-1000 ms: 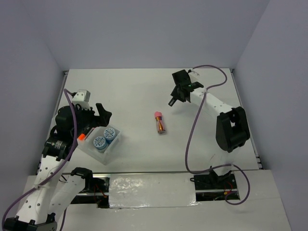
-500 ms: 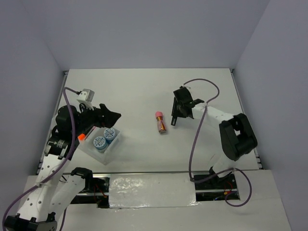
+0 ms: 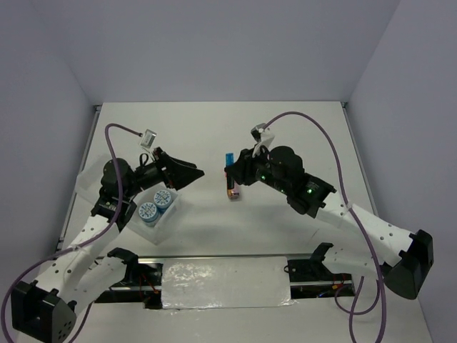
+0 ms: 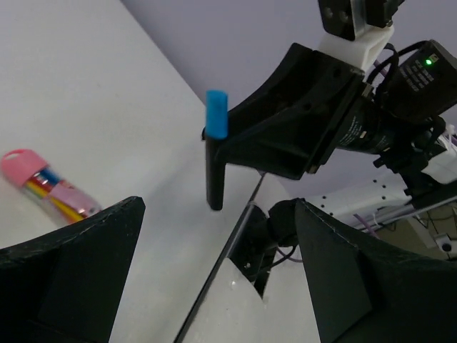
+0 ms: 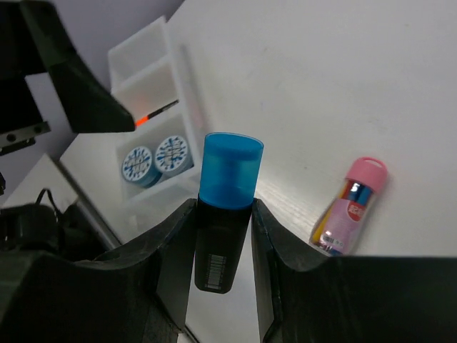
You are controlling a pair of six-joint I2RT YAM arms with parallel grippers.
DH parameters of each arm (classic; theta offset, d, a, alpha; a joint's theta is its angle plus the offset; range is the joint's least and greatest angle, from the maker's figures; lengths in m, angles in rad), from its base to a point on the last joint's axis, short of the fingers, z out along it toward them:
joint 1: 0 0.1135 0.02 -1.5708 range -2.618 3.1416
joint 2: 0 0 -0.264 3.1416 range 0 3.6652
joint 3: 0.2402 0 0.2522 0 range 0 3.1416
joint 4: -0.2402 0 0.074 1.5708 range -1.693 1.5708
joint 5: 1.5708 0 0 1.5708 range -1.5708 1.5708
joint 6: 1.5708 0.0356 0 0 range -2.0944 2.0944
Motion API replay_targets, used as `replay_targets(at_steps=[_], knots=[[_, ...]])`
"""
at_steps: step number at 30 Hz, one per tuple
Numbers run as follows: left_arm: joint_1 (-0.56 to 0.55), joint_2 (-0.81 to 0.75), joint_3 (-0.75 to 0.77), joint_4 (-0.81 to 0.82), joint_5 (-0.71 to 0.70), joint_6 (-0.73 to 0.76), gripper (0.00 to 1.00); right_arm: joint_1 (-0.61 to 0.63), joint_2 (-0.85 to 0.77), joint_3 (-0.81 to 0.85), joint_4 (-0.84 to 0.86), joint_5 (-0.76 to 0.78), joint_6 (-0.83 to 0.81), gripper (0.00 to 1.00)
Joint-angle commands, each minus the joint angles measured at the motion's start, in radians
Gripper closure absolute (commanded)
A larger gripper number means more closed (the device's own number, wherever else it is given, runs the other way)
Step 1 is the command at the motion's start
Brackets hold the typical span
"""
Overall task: Sort the stationery into containers
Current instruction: Pick up the pen from the center of the board.
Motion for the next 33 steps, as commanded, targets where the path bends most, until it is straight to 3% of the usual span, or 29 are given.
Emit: replay_targets(at_steps=[1,6,11,15,21,24,25,27,28,30,33], knots=[[-0.086,0.005,0.048,0.189,-0.002,-0.057,0.01,0.054,0.008,0.035,0.017,-0.053,-0.109,0.99],[-0.191,0.028,0.114,0.056,-0.107,0.044,0.01,0.157,0.007,0.069,-0.017,-0.016,-0.166,0.99],[-0.208,0.026,0.103,0.042,-0.136,0.058,0.04,0.191,0.025,0.098,-0.041,0.035,-0.174,0.99],[-0.214,0.046,0.14,-0.074,-0.198,0.113,0.12,0.254,0.041,0.129,-0.049,0.088,-0.194,0.99],[-0.216,0.043,0.146,-0.099,-0.216,0.131,0.2,0.289,0.061,0.153,-0.035,0.088,-0.202,0.99],[-0.216,0.054,0.138,-0.078,-0.198,0.118,0.36,0.303,0.082,0.169,-0.034,0.101,-0.205,0.99],[-0.216,0.056,0.135,-0.056,-0.184,0.112,0.47,0.309,0.088,0.181,-0.037,0.102,-0.206,0.99],[-0.217,0.056,0.131,-0.047,-0.175,0.103,0.59,0.314,0.105,0.19,-0.035,0.107,-0.208,0.99],[-0.217,0.059,0.132,-0.045,-0.166,0.103,0.7,0.314,0.11,0.198,-0.031,0.105,-0.208,0.99],[-0.217,0.06,0.137,-0.049,-0.161,0.106,0.76,0.314,0.127,0.212,-0.025,0.101,-0.208,0.98],[-0.217,0.065,0.146,-0.064,-0.161,0.124,1.0,0.314,0.142,0.219,-0.009,0.066,-0.209,0.97]])
